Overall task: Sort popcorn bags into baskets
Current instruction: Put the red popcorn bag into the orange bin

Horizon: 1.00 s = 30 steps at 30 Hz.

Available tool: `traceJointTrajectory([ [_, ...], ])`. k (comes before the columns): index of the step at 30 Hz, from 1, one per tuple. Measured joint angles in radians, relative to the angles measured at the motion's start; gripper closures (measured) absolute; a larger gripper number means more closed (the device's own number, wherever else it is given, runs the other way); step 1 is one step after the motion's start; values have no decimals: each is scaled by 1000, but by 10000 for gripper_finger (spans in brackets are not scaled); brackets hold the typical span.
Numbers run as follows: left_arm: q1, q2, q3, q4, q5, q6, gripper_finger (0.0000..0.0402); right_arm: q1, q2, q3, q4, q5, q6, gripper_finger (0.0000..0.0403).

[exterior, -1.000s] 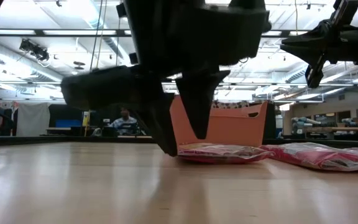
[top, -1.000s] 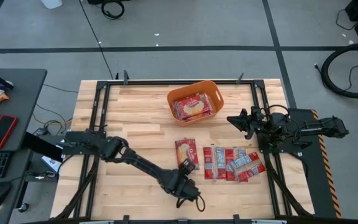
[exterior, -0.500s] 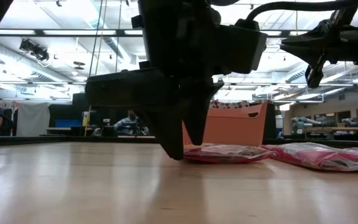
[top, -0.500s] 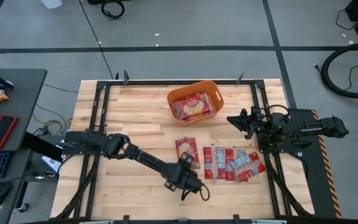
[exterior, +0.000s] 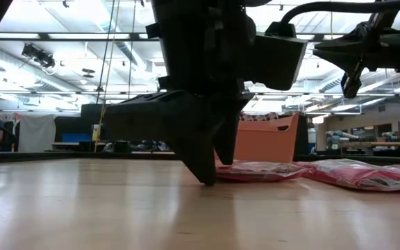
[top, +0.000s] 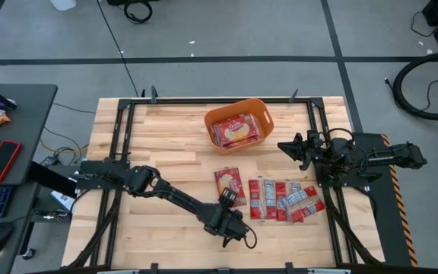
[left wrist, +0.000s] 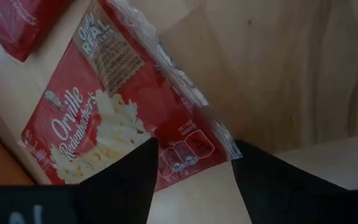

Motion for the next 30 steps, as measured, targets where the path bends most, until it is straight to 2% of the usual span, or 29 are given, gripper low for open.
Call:
traceJointTrajectory([
  [5,1,4,-1,6,6,-4,245,0,0,0,0,0,0,351],
  [12,2,7,-3,5,11,11,369,0,0,0,0,0,0,351],
  [14,3,3,-5,3,15,38,391,0,0,0,0,0,0,351],
  [21,41,-52,-9,-11,84,84,397,0,0,0,0,0,0,351],
  [30,123,-220,-7,-1,79,60,399,0,0,0,0,0,0,351],
])
